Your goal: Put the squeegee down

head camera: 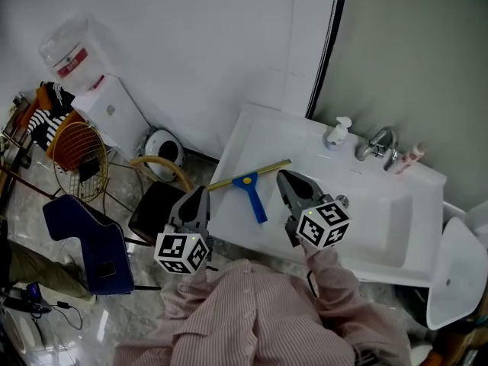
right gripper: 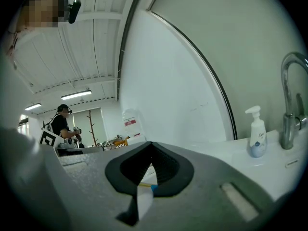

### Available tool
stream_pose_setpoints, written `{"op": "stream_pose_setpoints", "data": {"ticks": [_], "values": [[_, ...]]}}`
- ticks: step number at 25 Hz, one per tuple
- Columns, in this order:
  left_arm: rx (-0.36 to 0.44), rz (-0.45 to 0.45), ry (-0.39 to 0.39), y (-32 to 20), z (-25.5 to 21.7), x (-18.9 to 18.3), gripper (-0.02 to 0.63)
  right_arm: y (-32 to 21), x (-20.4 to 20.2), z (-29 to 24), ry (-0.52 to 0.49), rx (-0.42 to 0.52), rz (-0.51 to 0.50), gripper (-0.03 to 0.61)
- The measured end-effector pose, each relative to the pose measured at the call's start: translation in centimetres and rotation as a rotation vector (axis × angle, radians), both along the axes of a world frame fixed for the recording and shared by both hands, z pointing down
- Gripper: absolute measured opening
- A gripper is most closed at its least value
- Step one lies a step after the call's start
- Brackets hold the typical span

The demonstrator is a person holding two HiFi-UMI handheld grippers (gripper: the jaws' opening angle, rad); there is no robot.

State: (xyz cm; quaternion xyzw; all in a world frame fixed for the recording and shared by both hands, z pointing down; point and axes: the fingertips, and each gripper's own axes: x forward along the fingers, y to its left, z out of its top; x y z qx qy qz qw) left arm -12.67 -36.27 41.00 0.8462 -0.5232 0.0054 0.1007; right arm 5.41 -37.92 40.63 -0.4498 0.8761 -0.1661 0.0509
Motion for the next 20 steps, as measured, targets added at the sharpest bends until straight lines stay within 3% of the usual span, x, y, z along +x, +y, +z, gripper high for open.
{"op": "stream_pose_setpoints", "data": {"ticks": [20], "values": [[0.019,-0.038,0.013,0.6,-0.7,-1.5,0.002,0.4,1.5,-0.1,0.005,0.009,0.043,0.005]]}}
